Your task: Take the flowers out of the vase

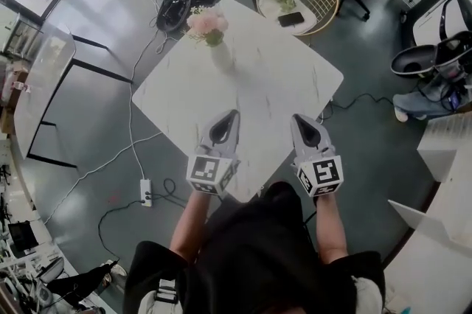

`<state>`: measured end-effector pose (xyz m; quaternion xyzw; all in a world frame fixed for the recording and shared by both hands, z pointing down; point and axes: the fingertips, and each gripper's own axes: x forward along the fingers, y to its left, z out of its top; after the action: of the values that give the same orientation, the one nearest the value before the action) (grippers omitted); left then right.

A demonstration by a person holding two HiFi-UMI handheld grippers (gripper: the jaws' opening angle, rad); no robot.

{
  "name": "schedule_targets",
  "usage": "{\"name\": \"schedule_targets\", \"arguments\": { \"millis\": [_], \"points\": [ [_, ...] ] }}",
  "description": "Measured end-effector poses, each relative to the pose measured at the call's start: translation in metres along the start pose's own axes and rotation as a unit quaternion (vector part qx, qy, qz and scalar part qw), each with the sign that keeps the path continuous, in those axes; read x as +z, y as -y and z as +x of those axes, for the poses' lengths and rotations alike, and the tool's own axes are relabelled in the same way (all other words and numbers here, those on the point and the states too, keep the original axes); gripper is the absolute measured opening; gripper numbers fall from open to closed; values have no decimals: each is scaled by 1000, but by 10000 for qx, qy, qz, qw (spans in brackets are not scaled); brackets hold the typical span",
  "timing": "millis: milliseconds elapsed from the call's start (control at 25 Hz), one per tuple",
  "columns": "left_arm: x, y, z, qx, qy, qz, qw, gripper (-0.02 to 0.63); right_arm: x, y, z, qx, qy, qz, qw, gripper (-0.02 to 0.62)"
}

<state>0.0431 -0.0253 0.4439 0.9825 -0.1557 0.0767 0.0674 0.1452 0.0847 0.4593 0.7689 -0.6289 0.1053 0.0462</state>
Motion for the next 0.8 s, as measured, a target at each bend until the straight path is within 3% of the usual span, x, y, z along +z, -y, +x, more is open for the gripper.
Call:
{"name": "schedule_targets", "arguments": {
  "millis": [400, 800],
  "points": [
    [15, -35, -6, 726, 180, -80, 9972, 8, 25, -9, 42, 662, 49, -205, 9976, 3],
    [3, -70, 10, 1562, 121, -239, 9874, 8, 17, 4, 103, 1382, -145, -222, 9900, 3]
  ]
}}
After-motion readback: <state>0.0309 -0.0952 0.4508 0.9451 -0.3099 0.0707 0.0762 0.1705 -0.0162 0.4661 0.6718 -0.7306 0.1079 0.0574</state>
